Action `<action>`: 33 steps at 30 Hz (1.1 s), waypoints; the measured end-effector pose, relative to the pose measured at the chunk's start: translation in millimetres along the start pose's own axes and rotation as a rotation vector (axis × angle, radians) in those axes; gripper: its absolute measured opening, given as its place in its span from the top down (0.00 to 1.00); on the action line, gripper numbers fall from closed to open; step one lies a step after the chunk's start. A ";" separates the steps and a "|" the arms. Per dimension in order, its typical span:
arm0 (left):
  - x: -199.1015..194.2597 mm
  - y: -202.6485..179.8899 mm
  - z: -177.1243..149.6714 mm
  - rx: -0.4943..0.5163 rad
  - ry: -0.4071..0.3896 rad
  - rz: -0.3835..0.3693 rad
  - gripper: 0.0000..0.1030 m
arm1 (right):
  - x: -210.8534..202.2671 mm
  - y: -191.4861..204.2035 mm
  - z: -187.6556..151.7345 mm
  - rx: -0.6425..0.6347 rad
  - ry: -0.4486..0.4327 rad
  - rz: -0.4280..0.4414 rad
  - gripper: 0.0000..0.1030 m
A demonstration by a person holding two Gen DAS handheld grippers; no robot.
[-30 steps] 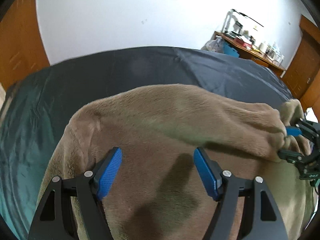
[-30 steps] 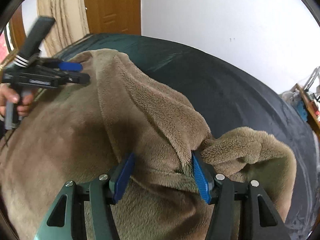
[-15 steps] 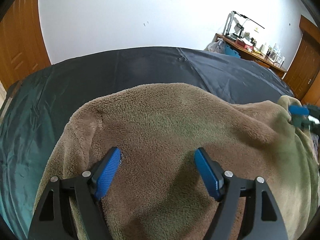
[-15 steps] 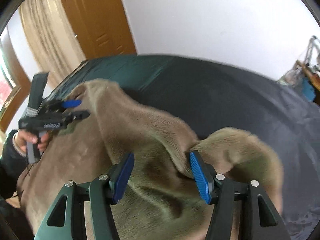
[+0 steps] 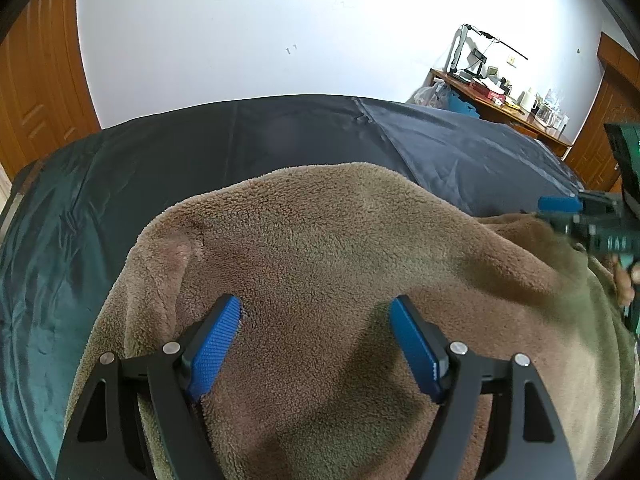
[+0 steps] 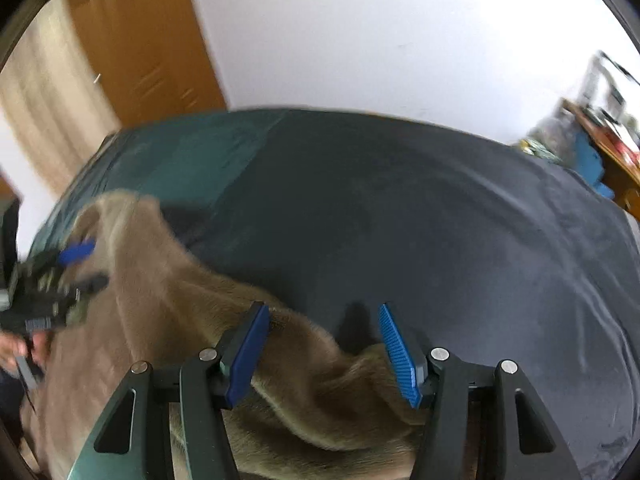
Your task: Fold clothes
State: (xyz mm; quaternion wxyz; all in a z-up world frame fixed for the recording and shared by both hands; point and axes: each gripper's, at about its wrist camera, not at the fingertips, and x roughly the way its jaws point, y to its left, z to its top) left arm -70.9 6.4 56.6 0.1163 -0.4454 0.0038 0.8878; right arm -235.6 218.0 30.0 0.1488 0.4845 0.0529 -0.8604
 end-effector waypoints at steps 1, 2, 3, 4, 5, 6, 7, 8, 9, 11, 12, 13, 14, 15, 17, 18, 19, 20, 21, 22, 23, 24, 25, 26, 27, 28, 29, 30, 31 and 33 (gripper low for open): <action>1.6 -0.3 0.2 0.001 0.000 -0.001 0.20 | 0.1 5.4 -2.9 -0.025 0.006 -0.001 0.42; 3.3 -1.2 0.8 0.002 0.000 0.000 0.20 | 0.3 10.2 -5.6 -0.048 0.012 -0.001 0.42; 3.9 -1.4 0.8 0.002 0.000 -0.001 0.20 | 0.1 12.6 -7.7 -0.059 0.015 0.001 0.43; 4.5 -1.5 0.9 0.003 0.000 -0.001 0.20 | -0.1 14.4 -9.5 -0.069 0.017 0.004 0.43; 5.1 -1.6 1.0 0.003 0.000 -0.001 0.20 | -0.2 15.2 -10.6 -0.070 0.019 0.014 0.43; 5.4 -1.3 1.1 0.003 -0.001 -0.002 0.20 | -0.3 15.8 -11.5 -0.069 0.022 0.025 0.44; 5.7 -1.1 1.1 0.002 -0.001 -0.002 0.20 | -0.8 16.6 -12.7 -0.072 0.022 0.030 0.46; 6.2 -1.0 1.3 0.002 -0.001 -0.002 0.20 | -1.3 17.5 -13.9 -0.076 0.021 0.035 0.48; 7.4 -1.4 1.5 0.003 -0.001 -0.002 0.20 | -1.9 18.3 -15.2 -0.079 0.021 0.039 0.53; 8.5 -1.4 1.7 0.003 -0.001 -0.003 0.20 | -1.7 22.3 -18.3 -0.084 0.017 0.036 0.59; 8.7 -1.1 1.8 0.002 -0.002 -0.004 0.20 | -1.5 24.4 -20.0 -0.086 0.015 0.034 0.64; 9.0 -0.8 1.9 0.001 -0.002 -0.005 0.20 | -1.3 26.5 -21.6 -0.088 0.013 0.032 0.69; 9.5 -0.6 2.3 -0.002 -0.003 -0.007 0.20 | -0.7 27.4 -21.4 -0.087 0.007 0.021 0.71; 10.0 -0.4 2.6 -0.005 -0.004 -0.008 0.20 | 0.1 28.1 -20.9 -0.085 0.000 0.008 0.76; 8.2 2.4 1.1 -0.017 -0.013 -0.011 0.20 | -7.2 29.7 -20.3 -0.096 -0.035 -0.048 0.80; 6.8 4.5 0.2 -0.024 -0.018 -0.011 0.20 | -12.1 30.1 -18.4 -0.099 -0.065 -0.096 0.81; 5.8 6.2 -0.4 -0.029 -0.023 -0.011 0.20 | -17.2 30.4 -16.0 -0.102 -0.097 -0.148 0.81; 5.5 6.6 -0.4 -0.033 -0.025 -0.014 0.20 | -22.9 29.5 -12.5 -0.099 -0.135 -0.210 0.81; 5.5 6.9 -0.4 -0.036 -0.027 -0.016 0.20 | -27.8 30.0 -8.9 -0.106 -0.176 -0.282 0.81; 6.1 6.8 -0.3 -0.036 -0.025 -0.015 0.20 | -31.7 31.6 -5.2 -0.117 -0.217 -0.337 0.81; 6.6 6.5 -0.3 -0.035 -0.022 -0.015 0.20 | -28.2 33.3 -3.2 -0.128 -0.221 -0.359 0.81; 6.9 5.9 -0.3 -0.033 -0.021 -0.012 0.20 | -23.2 35.1 -1.6 -0.139 -0.216 -0.374 0.82; 7.1 5.3 -0.4 -0.030 -0.019 -0.010 0.20 | -18.1 36.8 0.0 -0.150 -0.212 -0.390 0.81; 7.4 4.7 -0.5 -0.028 -0.018 -0.008 0.20 | -13.1 38.5 1.6 -0.161 -0.208 -0.405 0.81; 7.7 4.1 -0.6 -0.025 -0.016 -0.005 0.20 | -4.6 38.7 1.8 -0.169 -0.190 -0.412 0.81; 7.9 3.5 -0.7 -0.023 -0.014 -0.003 0.20 | 7.0 41.0 4.1 -0.169 -0.172 -0.408 0.81; 8.3 2.9 -0.6 -0.020 -0.013 -0.001 0.20 | 13.6 39.3 4.5 -0.162 -0.159 -0.395 0.81; 8.9 2.3 0.0 -0.018 -0.012 0.001 0.20 | 19.2 34.5 4.9 -0.146 -0.136 -0.366 0.81; 9.6 1.7 0.5 -0.015 -0.010 0.002 0.20 | 19.0 28.9 4.3 -0.127 -0.130 -0.344 0.79; 10.0 1.2 0.1 -0.013 -0.009 0.002 0.19 | 16.0 17.7 2.8 -0.087 -0.127 -0.304 0.71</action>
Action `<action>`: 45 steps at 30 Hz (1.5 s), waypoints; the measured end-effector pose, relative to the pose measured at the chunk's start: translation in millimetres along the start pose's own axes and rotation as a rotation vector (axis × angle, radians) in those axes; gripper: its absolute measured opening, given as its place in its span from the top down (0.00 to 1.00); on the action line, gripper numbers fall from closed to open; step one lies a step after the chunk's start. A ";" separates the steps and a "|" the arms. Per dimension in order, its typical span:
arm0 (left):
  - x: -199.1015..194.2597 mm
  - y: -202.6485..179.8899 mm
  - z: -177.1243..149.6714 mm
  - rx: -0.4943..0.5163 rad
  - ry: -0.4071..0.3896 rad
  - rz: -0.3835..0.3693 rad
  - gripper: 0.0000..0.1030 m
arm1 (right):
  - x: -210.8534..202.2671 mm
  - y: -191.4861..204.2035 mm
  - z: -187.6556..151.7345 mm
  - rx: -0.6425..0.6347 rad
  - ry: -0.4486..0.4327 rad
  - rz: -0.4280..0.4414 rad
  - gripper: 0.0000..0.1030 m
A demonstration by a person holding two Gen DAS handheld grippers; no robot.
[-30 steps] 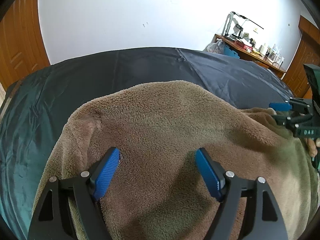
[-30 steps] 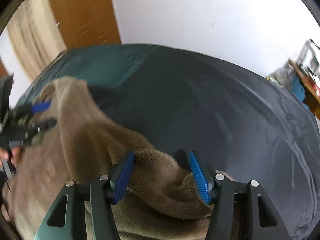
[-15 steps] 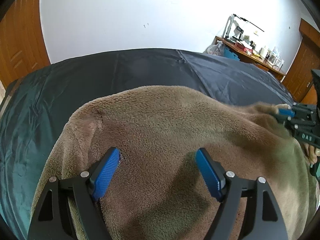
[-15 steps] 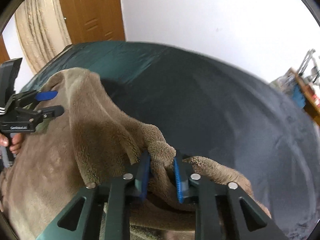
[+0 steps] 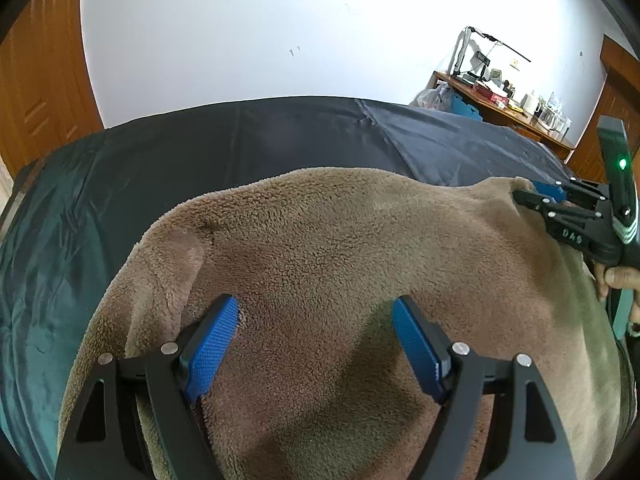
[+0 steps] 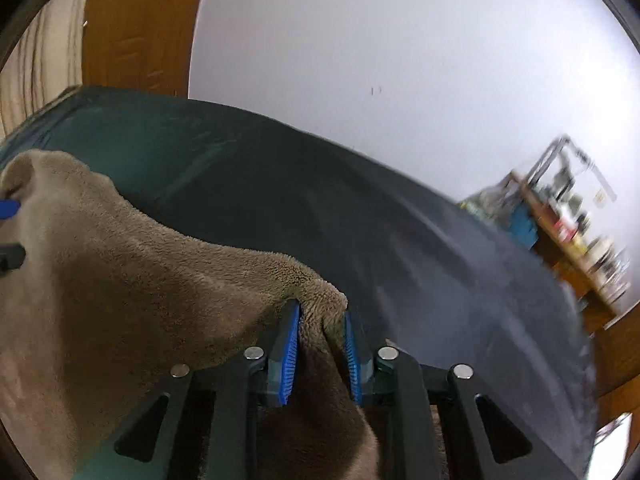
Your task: Fold clothes
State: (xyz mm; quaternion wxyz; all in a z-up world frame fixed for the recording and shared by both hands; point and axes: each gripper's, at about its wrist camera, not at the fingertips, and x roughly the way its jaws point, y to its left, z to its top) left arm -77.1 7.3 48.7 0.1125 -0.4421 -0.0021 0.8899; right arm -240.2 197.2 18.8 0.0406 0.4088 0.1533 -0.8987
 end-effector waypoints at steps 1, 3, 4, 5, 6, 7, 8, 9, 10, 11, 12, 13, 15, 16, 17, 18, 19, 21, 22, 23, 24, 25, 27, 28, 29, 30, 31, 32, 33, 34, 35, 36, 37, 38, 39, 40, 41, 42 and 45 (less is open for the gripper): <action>0.0 -0.7 -0.1 0.000 0.000 -0.001 0.19 | -2.4 -4.5 -0.4 0.010 0.000 0.005 0.65; 0.2 -1.4 -0.2 0.003 0.002 -0.003 0.18 | -10.9 -13.5 -1.1 0.026 -0.012 0.003 0.49; 0.2 -1.9 -0.2 0.004 0.002 -0.004 0.18 | -17.5 -16.4 -0.5 0.036 -0.023 0.004 0.46; -0.2 -2.8 -0.4 0.005 0.002 -0.004 0.17 | -24.3 -18.9 0.4 0.047 -0.034 0.006 0.46; -0.5 -3.5 -0.6 0.005 0.002 -0.005 0.17 | -31.0 -21.3 1.3 0.057 -0.046 0.008 0.46; -0.8 -4.2 -0.8 0.003 0.002 -0.006 0.17 | -40.0 -26.7 -0.4 0.068 -0.054 0.008 0.46; -1.1 -4.7 -1.1 0.003 0.002 -0.007 0.17 | -48.3 -31.5 -3.3 0.081 -0.057 0.007 0.46; -1.1 -5.0 -1.2 0.002 0.002 -0.008 0.17 | -56.3 -36.0 -6.2 0.094 -0.058 0.006 0.46; -1.1 -5.1 -1.5 0.002 0.001 -0.008 0.17 | -64.1 -40.1 -10.9 0.112 -0.053 0.002 0.46; -0.7 -4.4 -2.4 0.002 0.001 -0.008 0.17 | -69.2 -44.9 -15.4 0.127 -0.043 0.001 0.46; -0.4 -3.8 -3.2 0.002 0.001 -0.008 0.17 | -73.7 -49.9 -19.7 0.141 -0.032 0.000 0.46; -0.7 -3.8 -3.8 0.002 0.001 -0.008 0.17 | -78.2 -54.8 -24.0 0.155 -0.020 -0.001 0.46; -1.2 -4.2 -4.7 0.000 0.000 -0.008 0.17 | -82.8 -67.4 -40.3 0.171 0.016 -0.007 0.46; -1.7 -4.1 -5.1 -0.001 0.000 -0.009 0.17 | -82.3 -72.3 -48.5 0.177 0.038 -0.013 0.46; -1.3 -4.5 -4.8 -0.002 0.000 -0.010 0.17 | -79.4 -76.2 -53.5 0.190 0.053 -0.006 0.46; -1.1 -4.9 -4.7 -0.003 -0.001 -0.011 0.17 | -76.1 -79.9 -57.8 0.204 0.067 0.003 0.46; -1.4 -5.2 -5.1 -0.005 -0.002 -0.013 0.17 | -72.7 -83.6 -62.1 0.219 0.081 0.012 0.46; -2.0 -5.8 -5.8 -0.009 -0.003 -0.016 0.17 | -65.6 -90.2 -69.2 0.245 0.101 0.036 0.46; -2.1 -5.8 -5.9 -0.011 -0.004 -0.018 0.17 | -61.8 -92.8 -71.6 0.256 0.106 0.051 0.46; -2.3 -5.7 -6.3 -0.013 -0.005 -0.020 0.17 | -58.0 -95.5 -74.1 0.267 0.111 0.067 0.46; -2.7 -4.8 -7.1 -0.016 -0.006 -0.023 0.17 | -54.2 -98.1 -76.5 0.278 0.116 0.083 0.46; -3.0 -4.8 -7.4 -0.017 -0.006 -0.025 0.17 | -50.7 -98.2 -77.0 0.271 0.120 0.074 0.48; -3.7 -5.9 -8.5 -0.018 -0.007 -0.026 0.17 | -44.0 -97.1 -77.1 0.248 0.128 0.045 0.71; -3.8 -6.6 -9.1 -0.017 -0.007 -0.024 0.17 | -40.7 -96.5 -77.1 0.236 0.132 0.030 0.78; -3.8 -7.2 -9.3 -0.014 -0.007 -0.022 0.17 | -37.9 -101.0 -77.0 0.249 0.131 -0.026 0.79; -3.7 -7.9 -9.4 -0.012 -0.006 -0.019 0.17 | -36.2 -110.0 -84.0 0.269 0.130 -0.072 0.83; -3.7 -8.5 -9.6 -0.009 -0.005 -0.017 0.17 | -34.3 -114.1 -86.3 0.279 0.132 -0.085 0.83; -3.6 -9.0 -9.8 -0.007 -0.004 -0.014 0.17 | -32.2 -117.0 -87.2 0.288 0.135 -0.092 0.83; -3.5 -9.6 -10.0 -0.004 -0.004 -0.012 0.17 | -30.2 -119.8 -88.0 0.296 0.137 -0.098 0.83; -3.5 -10.2 -10.2 -0.002 -0.003 -0.009 0.17 | -28.2 -122.7 -88.9 0.304 0.140 -0.105 0.83; -3.2 -11.2 -10.7 0.000 -0.002 -0.007 0.16 | -26.2 -125.5 -89.8 0.312 0.143 -0.112 0.83; -2.7 -12.6 -10.7 0.003 -0.002 -0.004 0.16 | -24.1 -128.4 -90.6 0.321 0.145 -0.119 0.83; -2.1 -14.0 -10.4 0.005 -0.001 -0.003 0.16 | -24.2 -124.7 -89.9 0.306 0.147 -0.123 0.83; -1.6 -15.2 -10.2 0.007 0.000 -0.001 0.15 | -24.1 -122.2 -89.6 0.296 0.147 -0.122 0.83; -1.5 -15.9 -10.5 0.009 0.000 0.000 0.15 | -24.7 -123.0 -91.0 0.302 0.147 -0.113 0.83; -1.4 -16.5 -10.7 0.010 0.001 0.001 0.15 | -25.4 -124.5 -92.7 0.313 0.146 -0.104 0.82; -1.5 -16.9 -10.9 0.009 0.000 0.000 0.15 | -25.8 -125.3 -94.4 0.330 0.146 -0.088 0.82; -1.7 -17.2 -11.0 0.009 0.000 0.000 0.15 | -28.0 -128.1 -96.0 0.350 0.148 -0.069 0.79; -2.2 -18.6 -9.4 0.011 0.002 0.002 0.15 | -43.8 -125.8 -90.7 0.381 0.139 -0.058 0.66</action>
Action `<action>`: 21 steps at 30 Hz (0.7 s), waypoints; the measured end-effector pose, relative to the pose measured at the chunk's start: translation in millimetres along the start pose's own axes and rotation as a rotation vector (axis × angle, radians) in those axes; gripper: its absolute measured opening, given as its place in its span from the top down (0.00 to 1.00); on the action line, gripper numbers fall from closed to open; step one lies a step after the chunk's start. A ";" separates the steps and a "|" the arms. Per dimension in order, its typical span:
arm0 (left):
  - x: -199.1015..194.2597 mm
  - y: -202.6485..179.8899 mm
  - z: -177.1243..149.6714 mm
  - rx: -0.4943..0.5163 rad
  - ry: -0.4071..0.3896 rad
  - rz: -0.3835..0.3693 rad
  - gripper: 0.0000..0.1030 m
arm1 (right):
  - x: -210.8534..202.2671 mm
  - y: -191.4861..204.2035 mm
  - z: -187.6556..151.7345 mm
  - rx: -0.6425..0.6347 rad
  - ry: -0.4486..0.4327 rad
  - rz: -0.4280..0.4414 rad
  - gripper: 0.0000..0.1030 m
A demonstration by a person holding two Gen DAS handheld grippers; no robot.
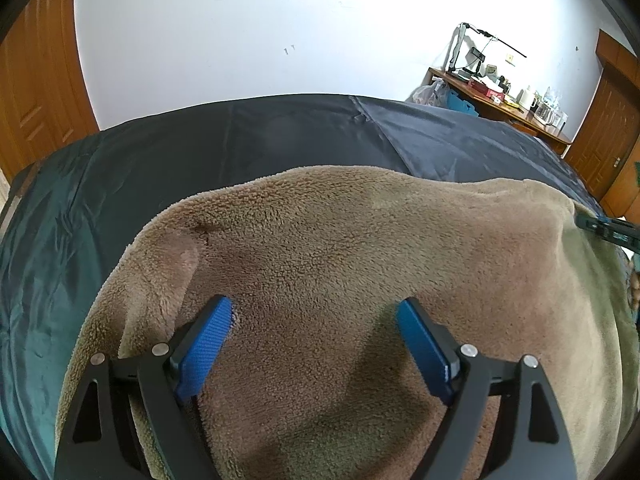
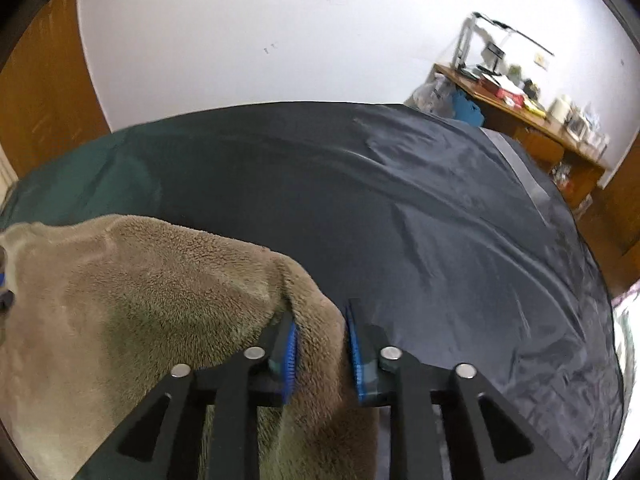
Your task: Fold clothes
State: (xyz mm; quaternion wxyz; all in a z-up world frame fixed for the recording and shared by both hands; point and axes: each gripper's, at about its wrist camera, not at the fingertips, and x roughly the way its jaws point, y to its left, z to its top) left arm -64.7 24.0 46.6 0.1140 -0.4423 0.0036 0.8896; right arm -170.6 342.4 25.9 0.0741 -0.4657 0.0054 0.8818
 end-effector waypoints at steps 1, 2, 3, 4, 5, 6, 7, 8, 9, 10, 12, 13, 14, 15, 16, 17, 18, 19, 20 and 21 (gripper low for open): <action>0.3 -0.8 0.8 0.002 0.001 0.002 0.14 | -8.6 1.4 -1.6 -0.010 -0.012 -0.004 0.51; 0.6 -1.7 1.5 0.005 0.003 0.005 0.14 | -21.3 6.5 -4.9 -0.022 -0.029 -0.007 0.45; 0.9 -2.8 1.8 0.009 0.005 0.008 0.14 | -38.0 15.3 -11.5 -0.035 -0.051 -0.008 0.40; 0.7 -3.6 1.8 0.014 0.007 0.011 0.13 | -53.1 18.1 -17.2 -0.050 -0.073 -0.006 0.40; 0.2 -4.1 1.6 0.018 0.010 0.013 0.13 | -65.1 19.2 -21.4 -0.059 -0.086 -0.003 0.40; -0.4 -3.7 1.5 0.021 0.014 0.012 0.13 | -76.5 20.2 -25.5 -0.065 -0.097 0.001 0.40; -1.6 -3.3 1.7 0.026 0.022 0.010 0.13 | -86.6 22.4 -31.2 -0.073 -0.103 0.011 0.40; -3.6 -3.0 1.7 0.029 0.033 0.012 0.13 | -96.4 24.8 -37.3 -0.081 -0.108 0.022 0.40; -7.8 -2.5 0.7 0.032 0.045 0.024 0.13 | -106.1 27.2 -43.3 -0.089 -0.113 0.033 0.40; -13.4 -2.1 -0.9 0.034 0.046 0.036 0.13 | -114.4 32.1 -50.4 -0.105 -0.116 0.043 0.40; -33.0 -2.1 -5.8 0.044 0.031 0.052 0.13 | -122.5 38.4 -62.3 -0.146 -0.116 0.070 0.40; -44.9 -0.3 -8.9 0.046 0.017 0.050 0.13 | -126.2 41.3 -68.2 -0.168 -0.116 0.083 0.40; -56.9 2.1 -12.0 0.048 0.004 0.048 0.13 | -127.6 47.0 -76.1 -0.187 -0.112 0.098 0.40; -69.6 6.6 -15.2 0.046 -0.012 0.045 0.13 | -128.6 53.2 -84.5 -0.206 -0.107 0.112 0.40; -82.3 11.5 -18.7 0.042 -0.027 0.043 0.13 | -127.7 60.7 -92.3 -0.223 -0.102 0.129 0.40; -95.8 18.1 -23.7 0.033 -0.040 0.042 0.13 | -125.5 66.5 -97.6 -0.236 -0.097 0.147 0.40; -109.0 26.2 -30.1 0.018 -0.050 0.043 0.13 | -124.0 74.2 -104.0 -0.247 -0.091 0.170 0.40; -117.8 32.4 -35.9 0.005 -0.054 0.048 0.13 | -124.4 80.8 -109.9 -0.252 -0.086 0.188 0.40; -126.7 39.3 -42.4 -0.011 -0.058 0.054 0.13 | -125.3 87.0 -115.7 -0.256 -0.081 0.204 0.40; -135.3 48.6 -51.5 -0.032 -0.059 0.061 0.13 | -124.8 91.8 -119.5 -0.258 -0.079 0.222 0.40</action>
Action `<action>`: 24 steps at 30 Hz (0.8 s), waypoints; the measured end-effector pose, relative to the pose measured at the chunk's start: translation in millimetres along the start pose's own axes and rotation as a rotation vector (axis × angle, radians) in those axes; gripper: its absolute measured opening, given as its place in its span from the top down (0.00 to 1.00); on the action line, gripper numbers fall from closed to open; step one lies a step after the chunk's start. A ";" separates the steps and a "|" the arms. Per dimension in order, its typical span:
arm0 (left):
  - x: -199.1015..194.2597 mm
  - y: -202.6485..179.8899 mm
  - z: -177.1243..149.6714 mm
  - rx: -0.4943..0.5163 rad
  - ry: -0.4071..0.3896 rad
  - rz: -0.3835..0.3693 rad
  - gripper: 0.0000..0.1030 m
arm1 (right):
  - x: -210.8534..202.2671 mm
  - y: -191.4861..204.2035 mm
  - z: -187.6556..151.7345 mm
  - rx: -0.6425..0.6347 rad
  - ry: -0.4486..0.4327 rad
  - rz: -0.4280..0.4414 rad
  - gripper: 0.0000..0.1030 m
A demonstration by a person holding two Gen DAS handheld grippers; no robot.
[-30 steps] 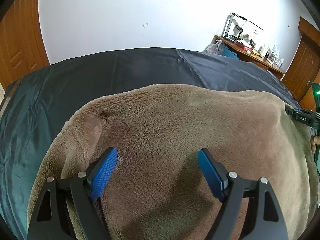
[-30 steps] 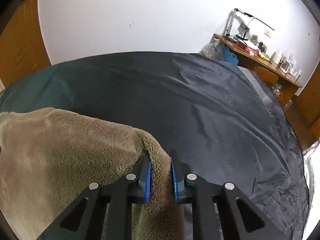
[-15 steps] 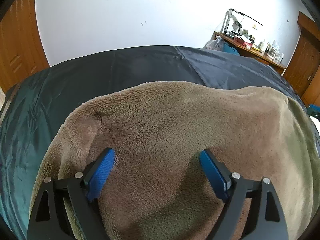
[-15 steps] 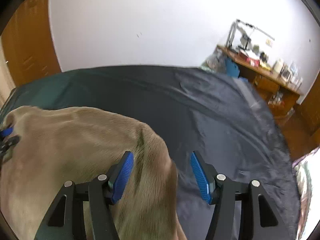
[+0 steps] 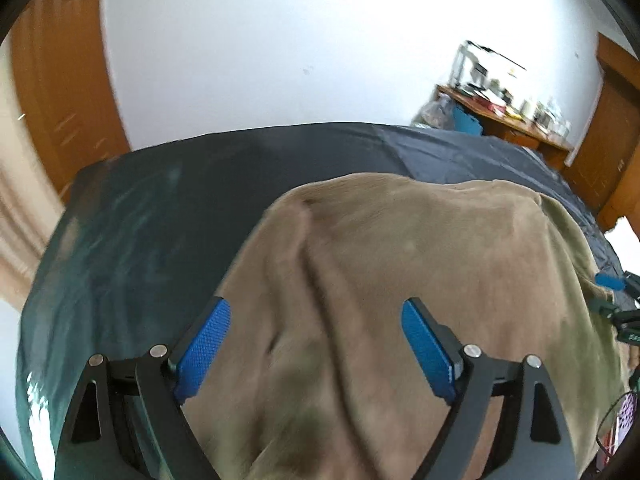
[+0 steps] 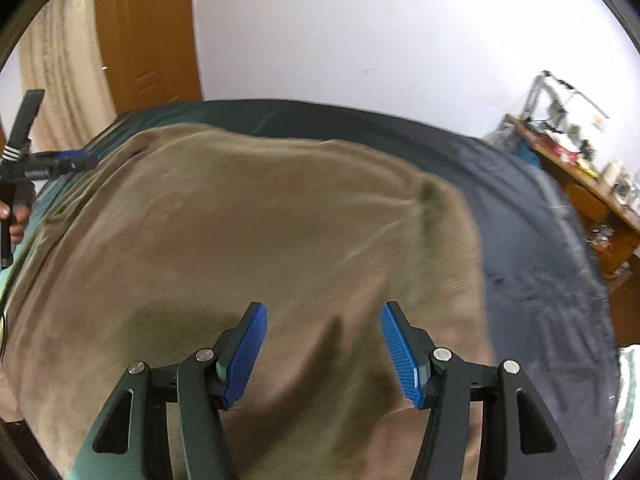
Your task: Fold clothes
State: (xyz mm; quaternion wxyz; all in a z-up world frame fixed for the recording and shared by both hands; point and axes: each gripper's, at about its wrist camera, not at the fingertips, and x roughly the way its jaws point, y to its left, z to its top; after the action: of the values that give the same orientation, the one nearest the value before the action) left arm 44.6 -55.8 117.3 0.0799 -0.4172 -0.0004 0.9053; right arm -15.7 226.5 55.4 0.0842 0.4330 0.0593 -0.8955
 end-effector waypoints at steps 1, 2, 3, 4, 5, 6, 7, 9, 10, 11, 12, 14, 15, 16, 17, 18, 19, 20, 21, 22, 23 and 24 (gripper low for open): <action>-8.6 10.1 -8.3 -0.021 -0.001 0.008 0.13 | 1.6 5.0 -2.2 -0.001 0.000 0.018 0.40; -16.6 20.2 -16.8 -0.044 -0.001 0.013 0.13 | 3.2 9.9 -4.5 -0.001 -0.001 0.037 0.40; -22.4 30.4 -26.6 -0.075 0.002 0.011 0.13 | 5.4 13.0 -5.5 0.006 -0.002 0.052 0.40; -27.5 40.8 -36.9 -0.103 0.008 0.012 0.13 | 7.8 15.7 -6.2 0.014 -0.004 0.067 0.40; -31.4 49.3 -46.0 -0.128 0.013 0.017 0.13 | 10.3 18.4 -6.9 0.023 -0.006 0.082 0.40; -31.5 51.7 -51.9 -0.145 0.017 0.033 0.13 | 13.4 19.1 -7.4 0.034 -0.007 0.095 0.40; -34.3 56.6 -59.8 -0.158 0.020 0.048 0.13 | 15.5 22.6 -9.5 0.050 -0.008 0.105 0.40; -39.5 67.5 -75.0 -0.184 0.029 0.070 0.13 | 19.6 17.6 -15.3 0.082 -0.007 0.118 0.40; -42.0 73.3 -82.3 -0.196 0.033 0.077 0.13 | 21.9 14.9 -17.8 0.097 -0.007 0.119 0.40; -44.1 77.8 -89.0 -0.205 0.036 0.083 0.13 | 24.3 12.4 -20.1 0.112 -0.007 0.118 0.40; -45.0 77.5 -93.5 -0.198 0.033 0.082 0.13 | 25.5 11.7 -22.3 0.115 -0.011 0.110 0.40; -46.4 77.0 -102.0 -0.183 0.027 0.078 0.13 | 27.3 11.4 -26.3 0.116 -0.020 0.091 0.40; -45.7 77.0 -104.3 -0.172 0.028 0.067 0.13 | 27.1 11.7 -27.3 0.113 -0.024 0.086 0.40; -45.0 77.0 -106.6 -0.160 0.029 0.056 0.13 | 26.6 12.2 -28.0 0.109 -0.028 0.082 0.40; -44.3 77.1 -108.9 -0.149 0.029 0.045 0.13 | 26.5 12.3 -28.2 0.108 -0.029 0.081 0.40; -42.7 76.8 -110.6 -0.139 0.032 0.033 0.13 | 26.4 12.2 -28.2 0.108 -0.030 0.082 0.40; -38.0 75.7 -110.4 -0.135 0.040 0.018 0.13 | 26.7 11.3 -28.3 0.111 -0.030 0.084 0.40; -33.3 74.6 -110.2 -0.130 0.049 0.003 0.13 | 26.7 10.3 -28.6 0.116 -0.032 0.089 0.40; -28.8 73.7 -110.1 -0.125 0.057 -0.010 0.13 | 26.6 9.2 -28.9 0.121 -0.033 0.094 0.40; -25.3 73.2 -110.6 -0.119 0.066 -0.014 0.13 | 26.7 8.7 -29.0 0.124 -0.034 0.097 0.40; -21.8 72.7 -111.1 -0.113 0.074 -0.019 0.13 | 26.9 8.2 -29.0 0.128 -0.035 0.101 0.40; -18.3 72.2 -111.6 -0.107 0.083 -0.023 0.13 | 27.1 7.8 -29.0 0.131 -0.035 0.104 0.40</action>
State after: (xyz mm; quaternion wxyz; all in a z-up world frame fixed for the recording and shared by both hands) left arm 130.2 -137.1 53.5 0.0680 -0.4581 -0.0502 0.8849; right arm -8.5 221.4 16.0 0.1030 0.4243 -0.0234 -0.8993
